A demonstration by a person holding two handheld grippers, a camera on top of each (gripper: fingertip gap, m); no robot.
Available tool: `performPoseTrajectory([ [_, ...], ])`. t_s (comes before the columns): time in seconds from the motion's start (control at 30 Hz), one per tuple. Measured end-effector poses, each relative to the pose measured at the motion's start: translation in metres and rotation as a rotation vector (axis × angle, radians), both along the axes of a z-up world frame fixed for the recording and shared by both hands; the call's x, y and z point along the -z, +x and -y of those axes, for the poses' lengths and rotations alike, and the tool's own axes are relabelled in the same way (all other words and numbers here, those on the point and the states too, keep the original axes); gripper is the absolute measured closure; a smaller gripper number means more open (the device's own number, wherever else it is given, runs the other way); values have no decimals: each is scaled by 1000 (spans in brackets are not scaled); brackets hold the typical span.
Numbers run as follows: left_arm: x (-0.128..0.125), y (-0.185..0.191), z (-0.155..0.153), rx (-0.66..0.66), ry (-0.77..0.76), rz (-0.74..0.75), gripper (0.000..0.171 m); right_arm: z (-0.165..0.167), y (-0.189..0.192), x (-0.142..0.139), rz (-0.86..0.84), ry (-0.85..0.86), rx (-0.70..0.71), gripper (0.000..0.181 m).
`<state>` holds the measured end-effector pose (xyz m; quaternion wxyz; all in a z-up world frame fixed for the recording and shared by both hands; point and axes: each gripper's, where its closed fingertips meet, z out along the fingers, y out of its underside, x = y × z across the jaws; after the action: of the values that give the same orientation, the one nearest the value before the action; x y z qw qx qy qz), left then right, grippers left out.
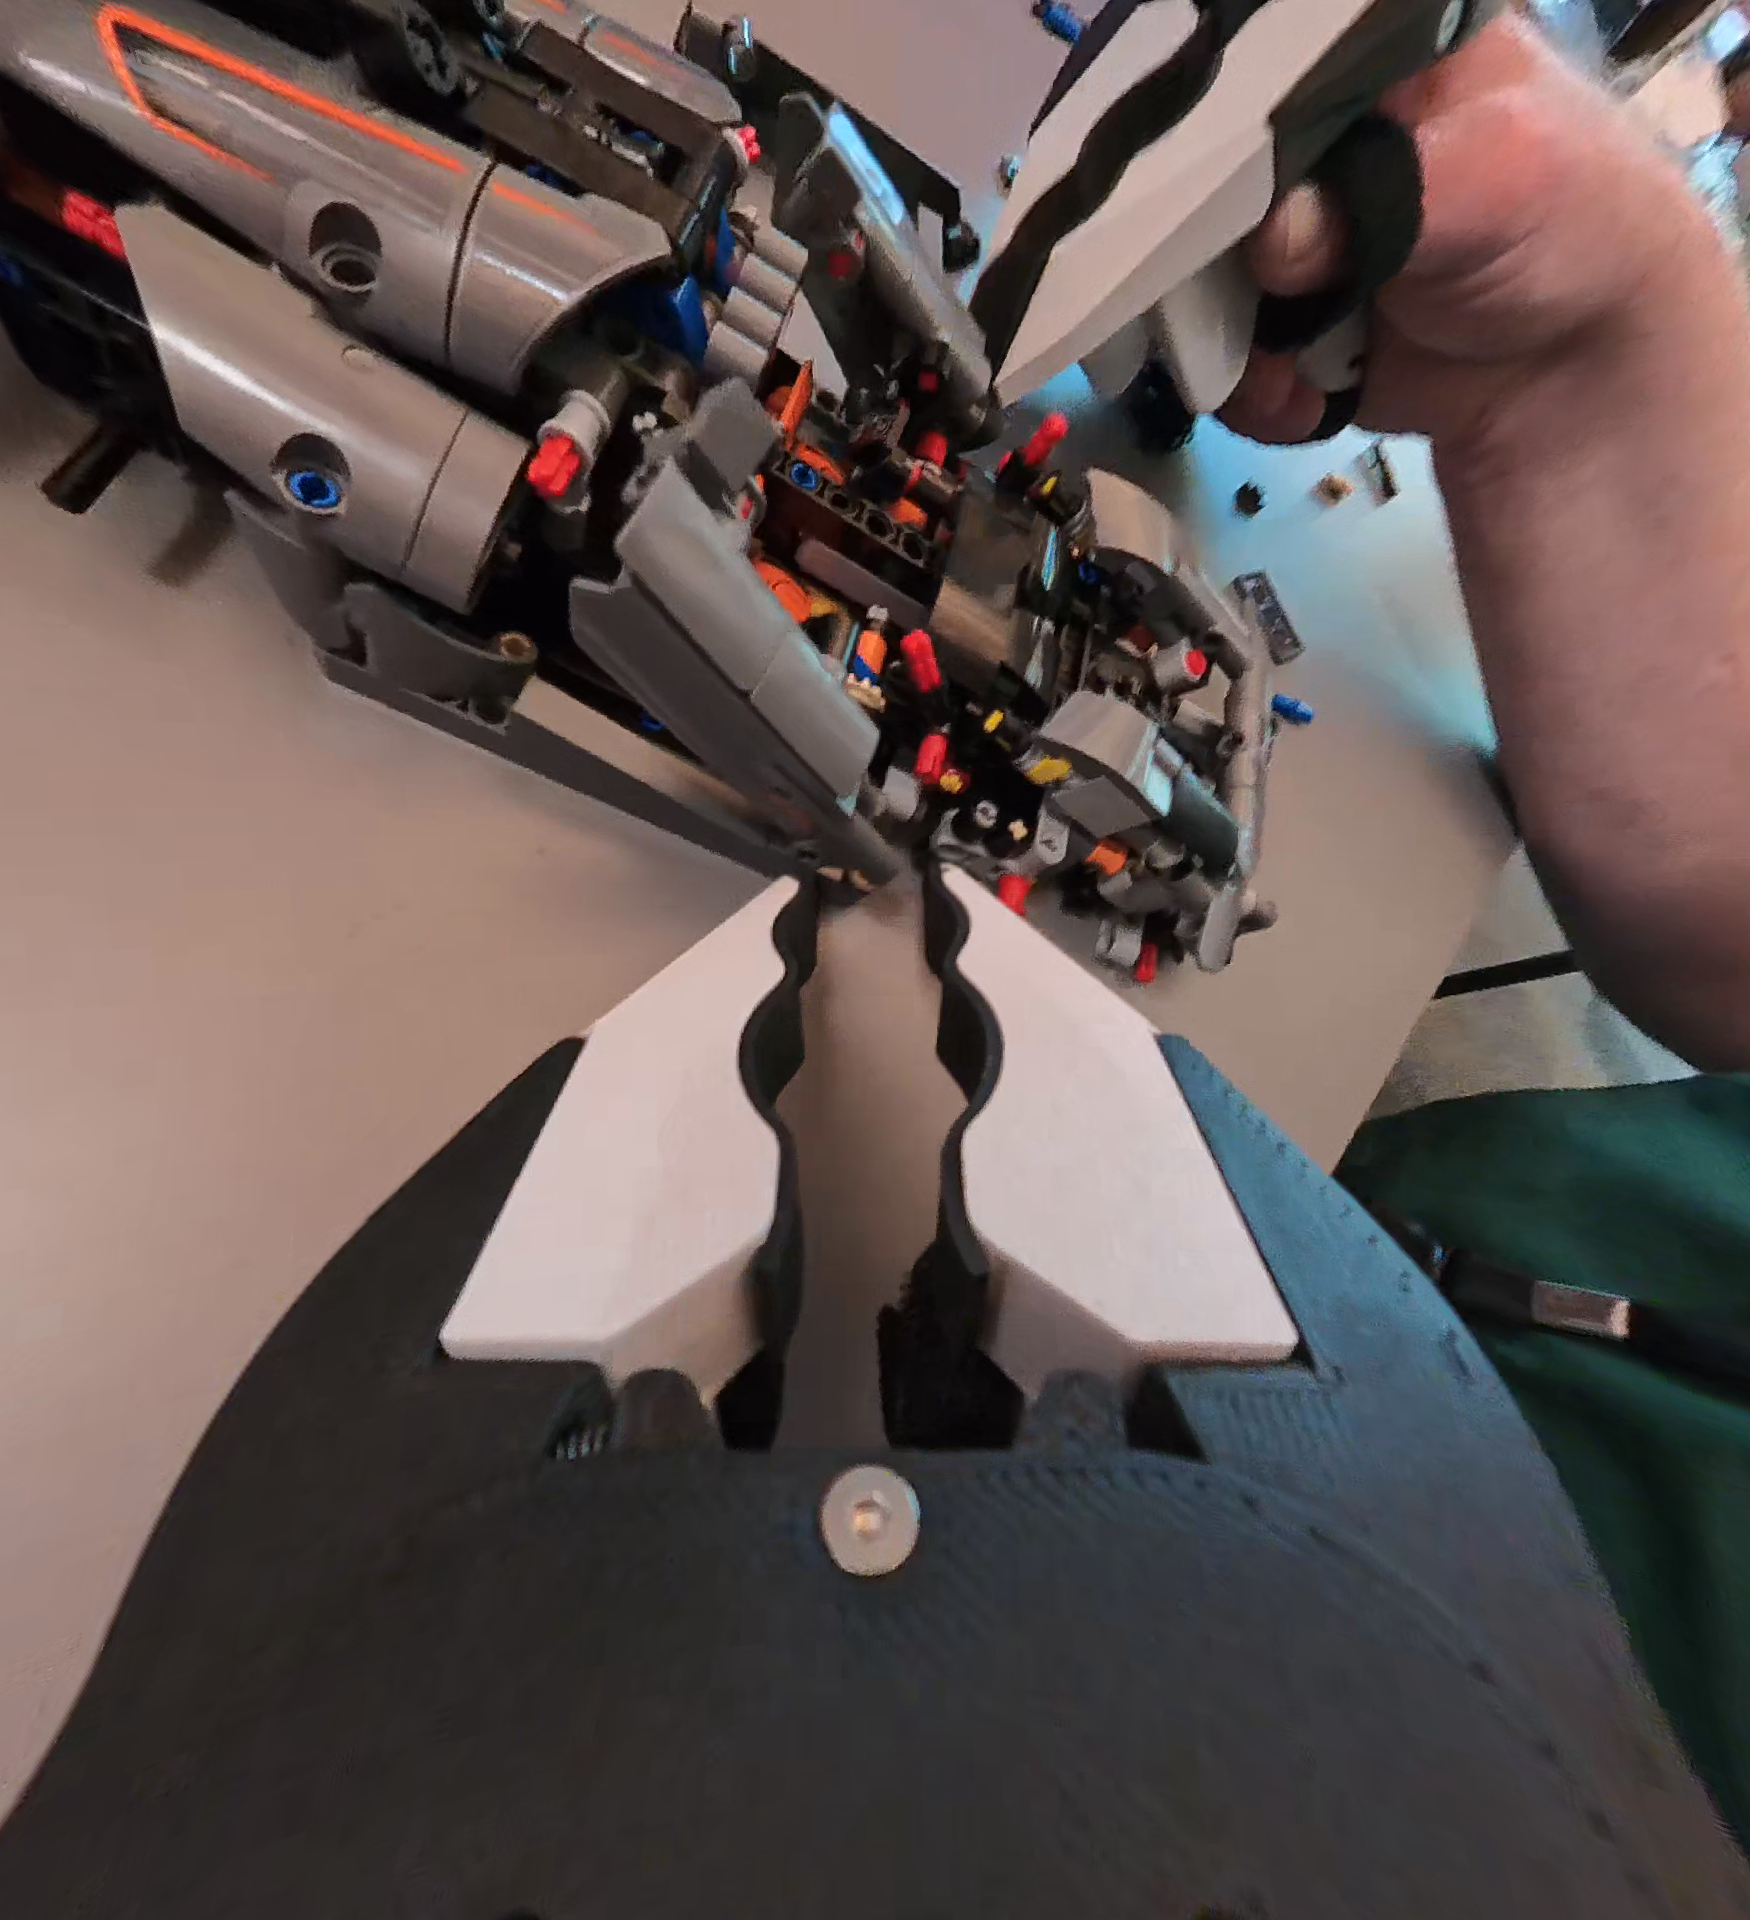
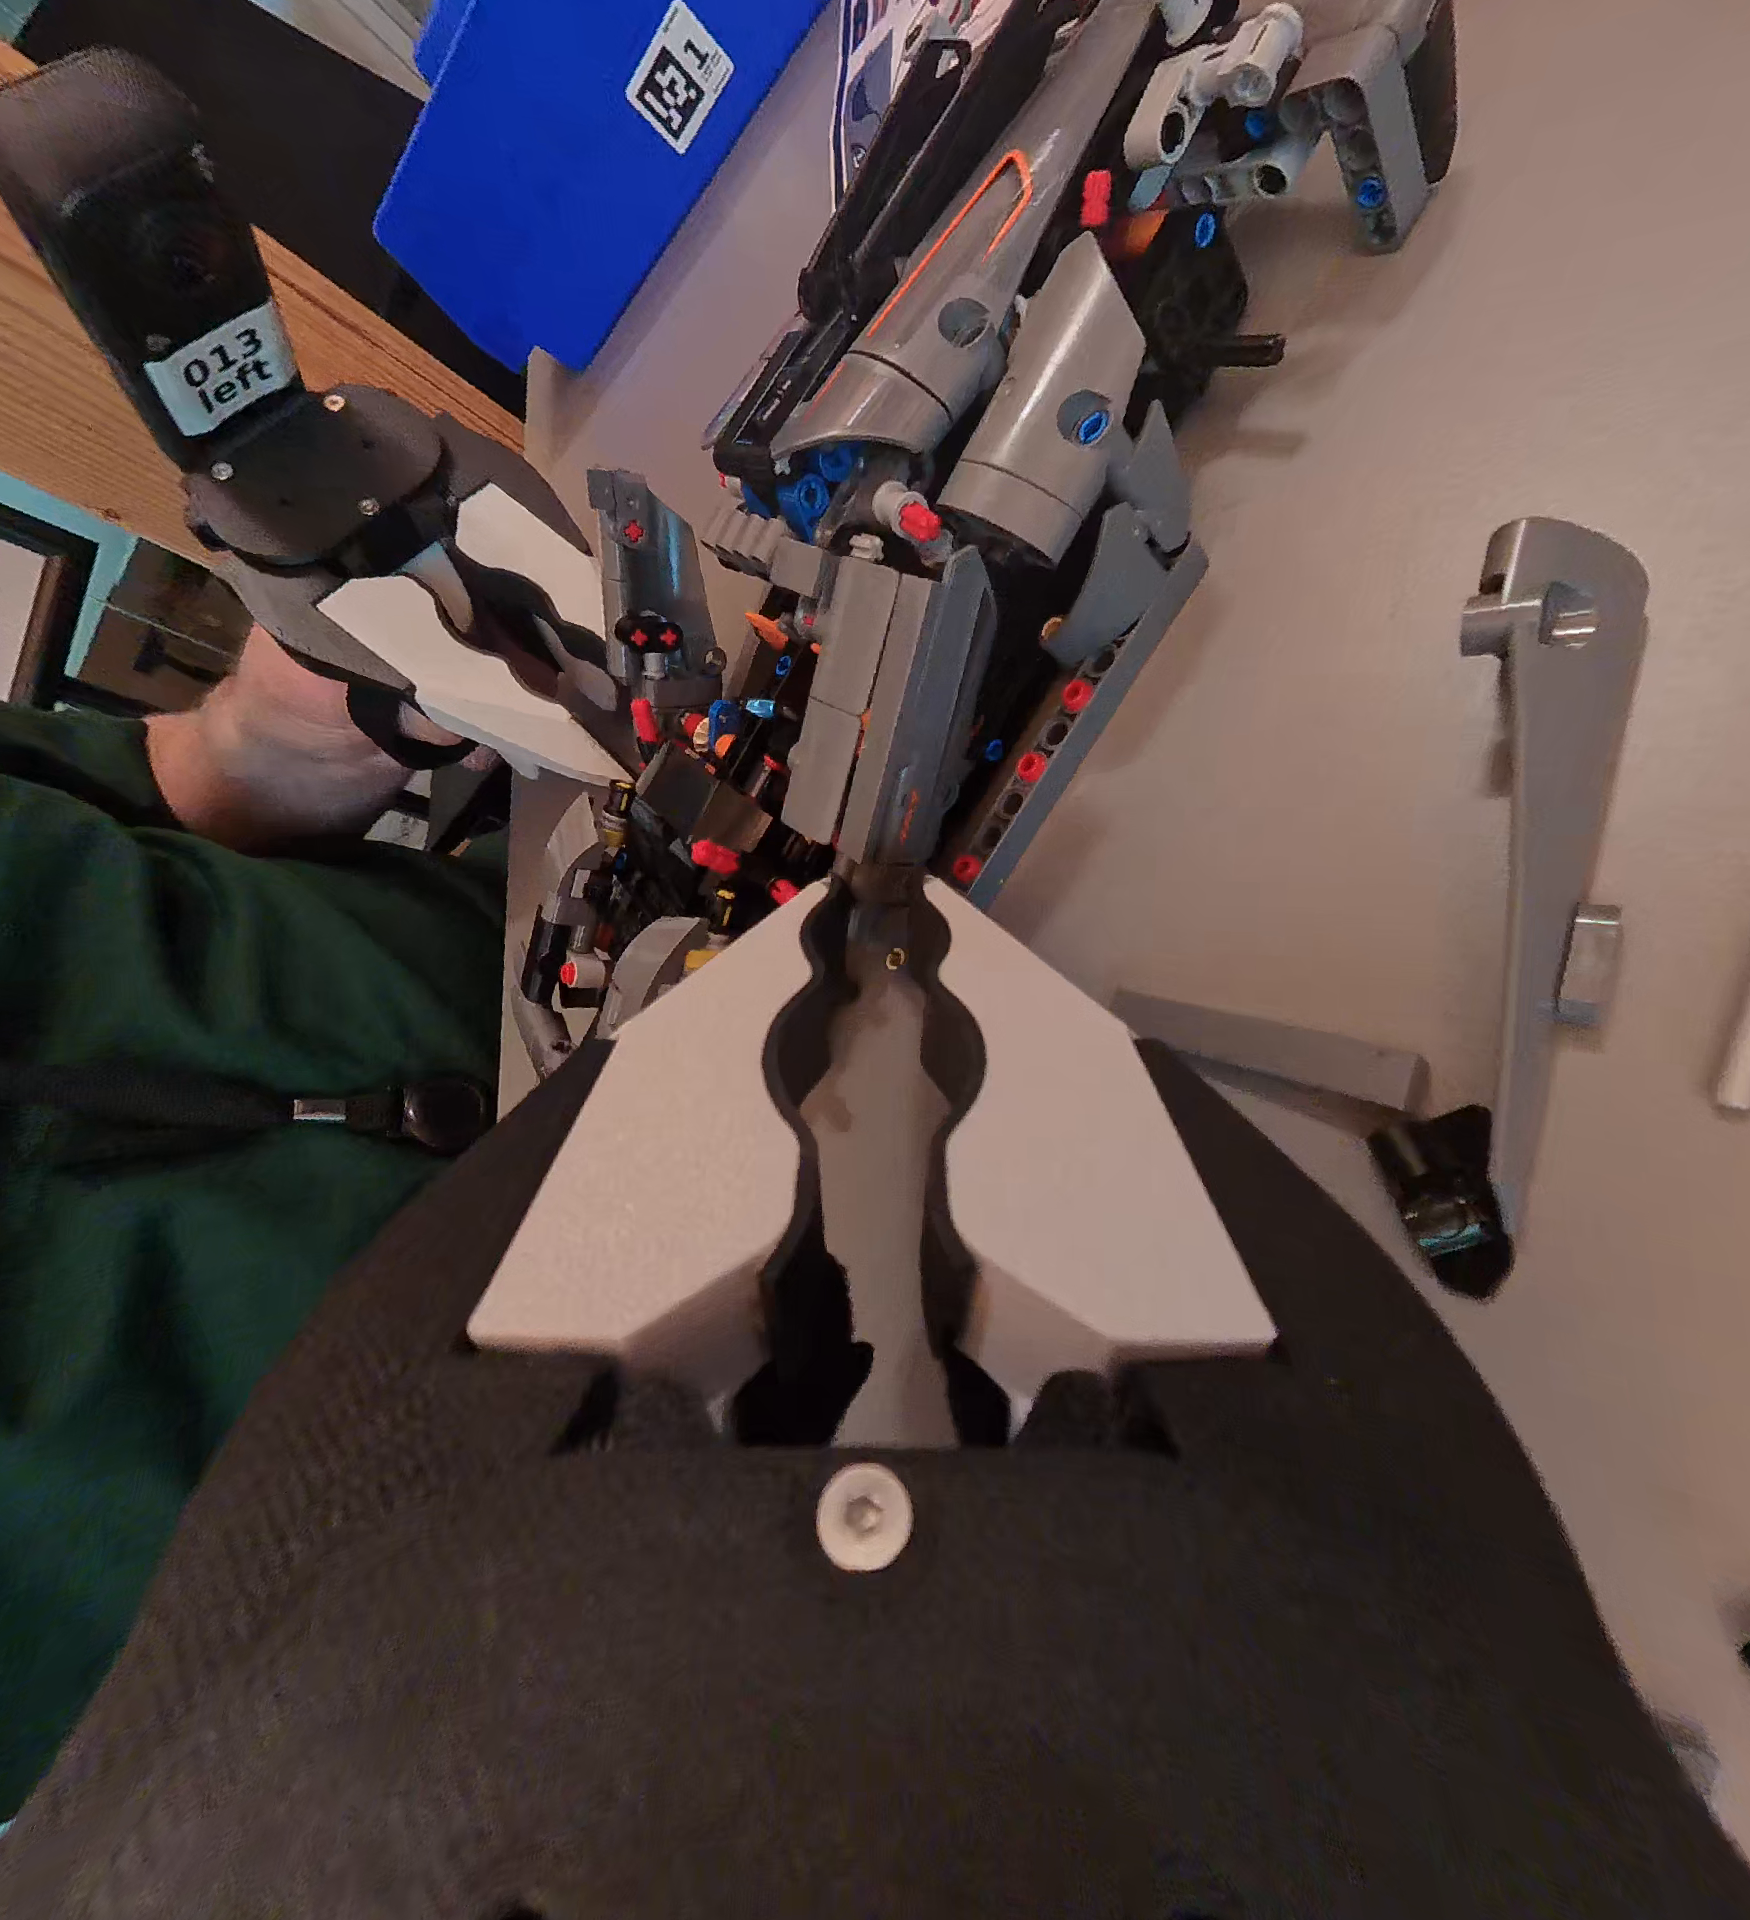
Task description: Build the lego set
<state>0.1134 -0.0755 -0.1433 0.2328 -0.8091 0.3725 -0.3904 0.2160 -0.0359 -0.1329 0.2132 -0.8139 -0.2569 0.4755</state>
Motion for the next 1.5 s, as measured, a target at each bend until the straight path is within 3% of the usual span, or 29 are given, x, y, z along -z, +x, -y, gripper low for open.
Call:
performPoseTrajectory([
  [0.3, -1, -4, -12, -74, -30, 36, 158, 0, -3, 0, -19, 22, 8, 174],
  [0.83, -5, -23, -21, -178, -55, 61, 151, 0, -9, -1, -33, 29, 18, 175],
  [1.5, -7, -11, -26, -206, -86, 119, 157, 1, -9, -1, -34, 40, 23, 177],
])
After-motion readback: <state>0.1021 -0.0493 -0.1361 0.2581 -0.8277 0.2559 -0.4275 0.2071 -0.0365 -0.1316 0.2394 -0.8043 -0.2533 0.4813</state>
